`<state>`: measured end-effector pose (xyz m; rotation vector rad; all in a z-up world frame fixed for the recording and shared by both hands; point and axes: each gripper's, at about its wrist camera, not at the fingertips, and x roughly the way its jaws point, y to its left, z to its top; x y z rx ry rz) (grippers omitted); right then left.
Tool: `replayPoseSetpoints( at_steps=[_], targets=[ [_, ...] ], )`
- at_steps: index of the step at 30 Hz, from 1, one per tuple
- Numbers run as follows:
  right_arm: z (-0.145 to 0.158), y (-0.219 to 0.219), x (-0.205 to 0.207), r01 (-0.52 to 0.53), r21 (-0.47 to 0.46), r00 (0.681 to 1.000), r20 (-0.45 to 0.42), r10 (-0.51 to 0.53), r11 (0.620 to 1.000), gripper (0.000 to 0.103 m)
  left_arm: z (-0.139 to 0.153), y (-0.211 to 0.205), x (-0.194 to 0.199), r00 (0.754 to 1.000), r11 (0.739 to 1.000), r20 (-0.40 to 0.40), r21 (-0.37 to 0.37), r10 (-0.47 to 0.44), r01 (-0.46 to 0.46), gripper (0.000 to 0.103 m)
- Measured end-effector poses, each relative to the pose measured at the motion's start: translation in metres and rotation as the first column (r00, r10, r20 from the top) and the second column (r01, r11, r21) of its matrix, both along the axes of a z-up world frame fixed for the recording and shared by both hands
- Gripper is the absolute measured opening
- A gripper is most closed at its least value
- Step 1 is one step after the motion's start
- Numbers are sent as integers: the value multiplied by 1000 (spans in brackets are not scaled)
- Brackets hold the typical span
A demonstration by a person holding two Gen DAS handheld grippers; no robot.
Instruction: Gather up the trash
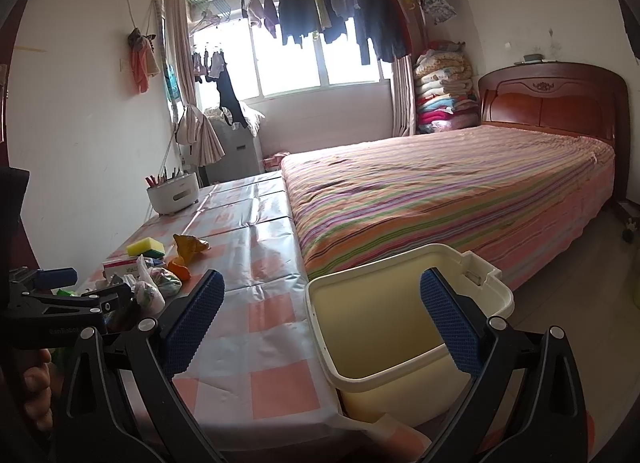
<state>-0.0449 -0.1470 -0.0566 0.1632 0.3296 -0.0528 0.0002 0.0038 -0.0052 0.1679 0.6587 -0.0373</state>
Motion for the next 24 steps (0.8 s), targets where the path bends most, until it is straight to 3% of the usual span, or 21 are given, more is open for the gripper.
replayPoseSetpoints(
  at_steps=[24],
  targets=[
    [-6,6,15,-22,1,999,-47,22,1000,97,6,10,-4,1000,1000,7,-19,11,-11,96]
  ],
)
